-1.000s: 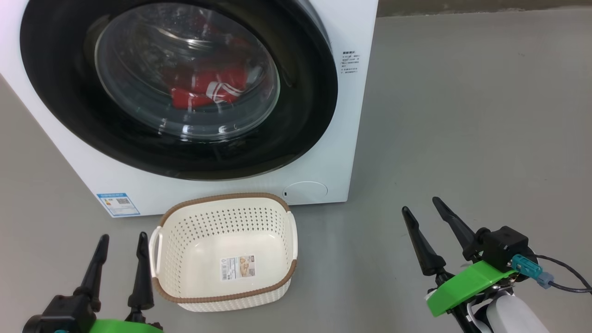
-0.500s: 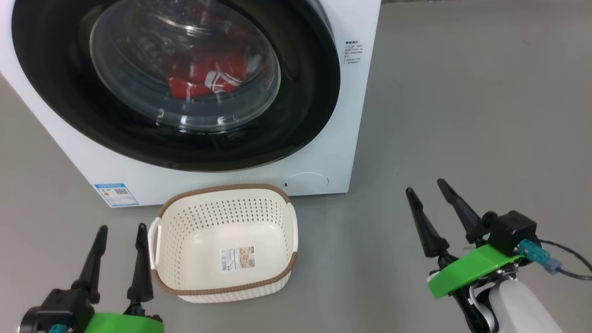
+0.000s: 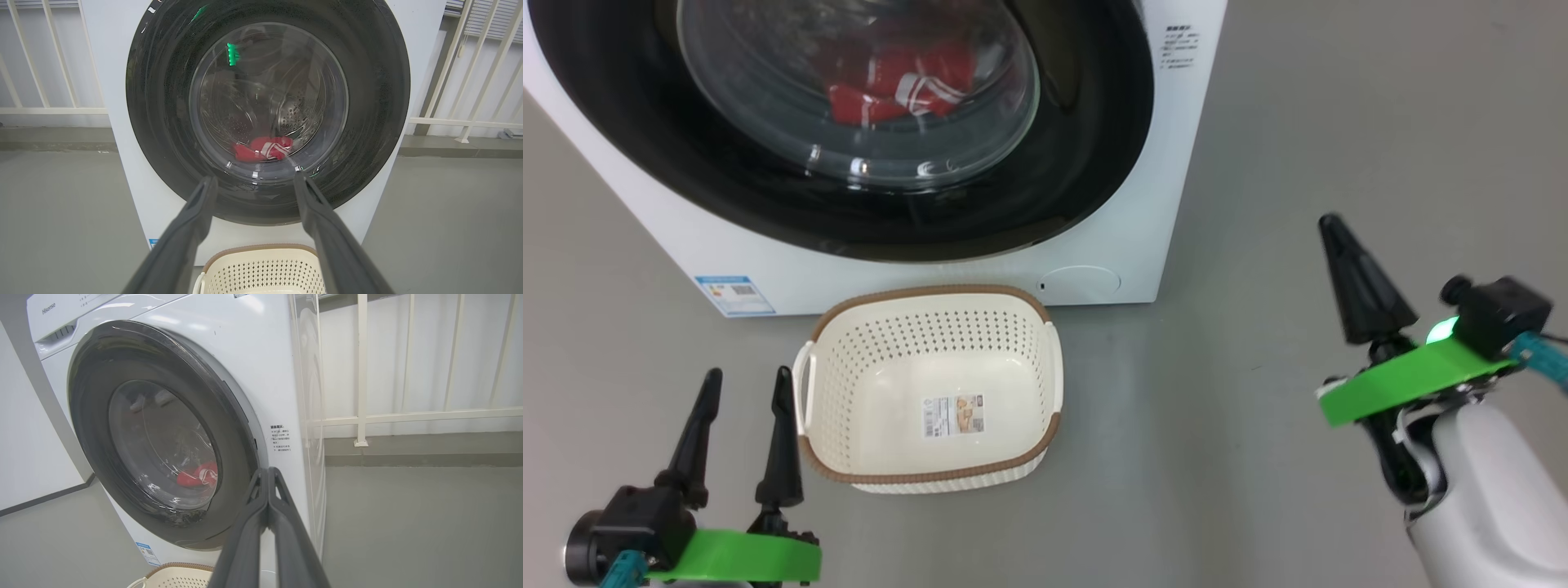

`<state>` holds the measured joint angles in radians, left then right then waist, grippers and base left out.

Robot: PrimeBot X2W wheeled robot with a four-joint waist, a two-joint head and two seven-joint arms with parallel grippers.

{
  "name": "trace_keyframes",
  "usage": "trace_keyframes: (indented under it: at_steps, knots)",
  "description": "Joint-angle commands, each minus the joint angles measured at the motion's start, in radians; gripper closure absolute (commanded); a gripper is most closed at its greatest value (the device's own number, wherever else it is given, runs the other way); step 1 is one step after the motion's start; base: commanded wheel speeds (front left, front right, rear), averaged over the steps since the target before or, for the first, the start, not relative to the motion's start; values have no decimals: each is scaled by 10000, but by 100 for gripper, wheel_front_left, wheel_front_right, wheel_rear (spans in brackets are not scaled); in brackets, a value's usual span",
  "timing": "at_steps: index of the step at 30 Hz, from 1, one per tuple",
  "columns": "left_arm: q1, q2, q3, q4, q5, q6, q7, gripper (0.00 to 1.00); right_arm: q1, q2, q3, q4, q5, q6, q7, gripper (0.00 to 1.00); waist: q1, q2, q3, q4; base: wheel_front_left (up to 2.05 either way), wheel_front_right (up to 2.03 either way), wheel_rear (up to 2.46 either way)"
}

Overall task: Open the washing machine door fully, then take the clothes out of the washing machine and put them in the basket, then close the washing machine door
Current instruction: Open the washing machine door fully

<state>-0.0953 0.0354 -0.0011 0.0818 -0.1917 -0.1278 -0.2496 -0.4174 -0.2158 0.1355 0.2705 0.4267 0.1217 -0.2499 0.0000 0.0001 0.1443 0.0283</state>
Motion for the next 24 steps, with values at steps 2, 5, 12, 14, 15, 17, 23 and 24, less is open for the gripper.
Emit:
trace_keyframes:
  at_steps: [2, 5, 12, 14, 15, 17, 23, 24]
  knots:
    - [-440, 239, 273, -285, -138, -29, -122, 0, -385, -108, 88, -180, 215, 90, -118, 100, 0, -1, 152, 142, 0, 0, 0]
    - [-513, 290, 225, -299, -168, -29, -122, 0, -740, -366, 209, 71, 639, 90, -118, 100, 0, -1, 286, 246, 0, 0, 0]
    - [-705, 358, 62, -332, -224, -29, -122, 0, -1760, -1012, 615, 911, 2147, 90, -76, 100, 0, -1, 619, 513, 0, 0, 0]
    - [-738, 380, 27, -338, -238, -29, -122, 0, -2054, -1197, 864, 1114, 2685, 90, 89, 100, 0, -1, 699, 581, 0, 0, 0]
    - [-756, 391, 17, -342, -245, -29, -122, 0, -2206, -1287, 1004, 1179, 2988, 90, 193, 100, 0, -1, 736, 612, 0, 0, 0]
    - [-790, 408, 0, -347, -258, -29, -122, 0, -2509, -1481, 1209, 1331, 3623, 90, 412, 100, 0, -1, 813, 674, 0, 0, 0]
    - [-887, 439, -61, -336, -294, -29, -122, 0, -3528, -1930, 1598, 1702, 5684, 90, 1305, 100, 0, -1, 1019, 857, 0, 0, 0]
    - [-889, 439, -57, -341, -297, -29, -122, 0, -3698, -2007, 1669, 1746, 5986, 90, 1491, 100, 0, -1, 1047, 875, 0, 0, 0]
